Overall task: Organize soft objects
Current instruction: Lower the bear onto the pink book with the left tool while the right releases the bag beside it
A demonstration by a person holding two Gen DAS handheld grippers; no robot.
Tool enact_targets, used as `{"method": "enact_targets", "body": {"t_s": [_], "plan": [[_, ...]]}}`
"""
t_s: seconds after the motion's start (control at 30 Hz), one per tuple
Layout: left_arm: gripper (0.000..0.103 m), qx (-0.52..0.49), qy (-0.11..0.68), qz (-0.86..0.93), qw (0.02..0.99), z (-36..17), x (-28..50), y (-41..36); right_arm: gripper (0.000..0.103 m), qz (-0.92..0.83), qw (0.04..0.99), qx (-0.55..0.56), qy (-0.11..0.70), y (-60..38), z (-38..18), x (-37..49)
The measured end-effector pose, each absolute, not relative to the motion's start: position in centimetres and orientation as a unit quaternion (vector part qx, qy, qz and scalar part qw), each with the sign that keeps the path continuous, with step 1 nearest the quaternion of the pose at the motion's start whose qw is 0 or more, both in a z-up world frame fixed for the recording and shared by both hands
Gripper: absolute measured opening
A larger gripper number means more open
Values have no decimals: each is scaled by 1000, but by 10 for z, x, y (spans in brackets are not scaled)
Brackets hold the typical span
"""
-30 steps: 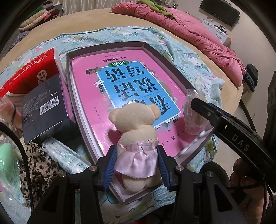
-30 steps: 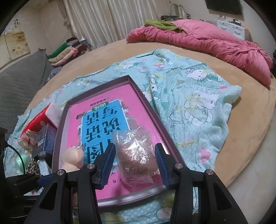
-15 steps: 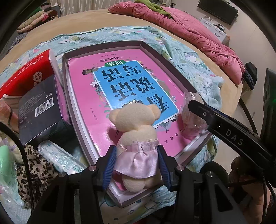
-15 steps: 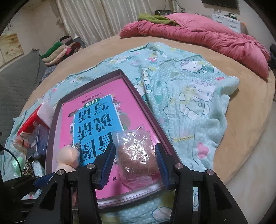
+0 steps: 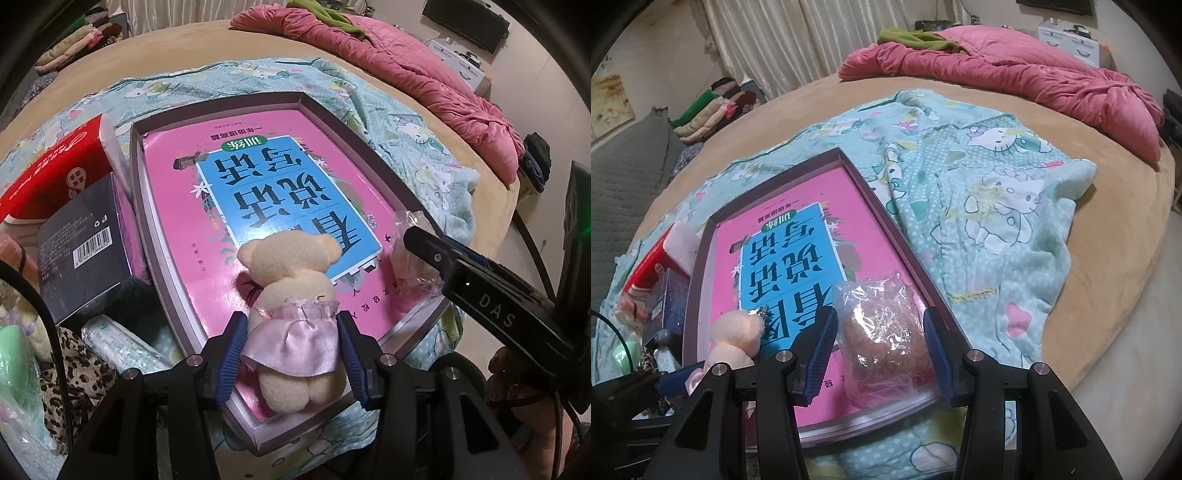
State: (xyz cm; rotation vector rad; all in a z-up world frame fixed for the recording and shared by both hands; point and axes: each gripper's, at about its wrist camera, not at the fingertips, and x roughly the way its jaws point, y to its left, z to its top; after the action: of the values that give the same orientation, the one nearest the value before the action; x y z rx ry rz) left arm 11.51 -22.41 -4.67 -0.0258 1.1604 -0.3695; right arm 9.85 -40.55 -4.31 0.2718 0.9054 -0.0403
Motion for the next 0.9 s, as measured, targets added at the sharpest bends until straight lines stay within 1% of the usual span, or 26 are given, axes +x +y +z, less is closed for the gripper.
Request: {"method": "enact_targets", "body": {"t_s": [0.13, 0.2, 0.27, 0.37, 0.4, 0.53, 0.6, 0.7, 0.83, 0.9], "plan": [[52, -11, 547, -173, 819, -47, 116, -224, 53, -22, 890, 133, 436, -407, -43, 98], [53, -11, 549, -173, 818, -48, 116, -225, 58, -26, 889, 134, 437, -408, -43, 98], [56, -12, 551, -172, 816, -48, 116, -225, 59, -24, 889, 135, 436, -408, -43, 99], [57, -13, 550, -172, 817, -48, 115, -223, 61, -25, 891, 132, 433, -406, -42, 98], [57, -13, 549, -172, 818, -47, 114, -223, 63, -24, 892, 132, 431, -406, -41, 97], [64, -15, 542, -174, 822, -43, 112, -220, 67, -24, 897, 134, 420, -406, -37, 96], [64, -16, 539, -175, 824, -40, 110, -219, 71, -24, 900, 136, 413, -406, -34, 95], [65, -16, 532, -177, 828, -35, 108, -217, 73, -23, 905, 135, 404, -405, -31, 94], [71, -10, 521, -174, 835, -28, 104, -216, 74, -22, 909, 131, 394, -403, -27, 92], [71, -12, 516, -173, 839, -25, 102, -214, 75, -22, 911, 127, 391, -402, -26, 92]]}}
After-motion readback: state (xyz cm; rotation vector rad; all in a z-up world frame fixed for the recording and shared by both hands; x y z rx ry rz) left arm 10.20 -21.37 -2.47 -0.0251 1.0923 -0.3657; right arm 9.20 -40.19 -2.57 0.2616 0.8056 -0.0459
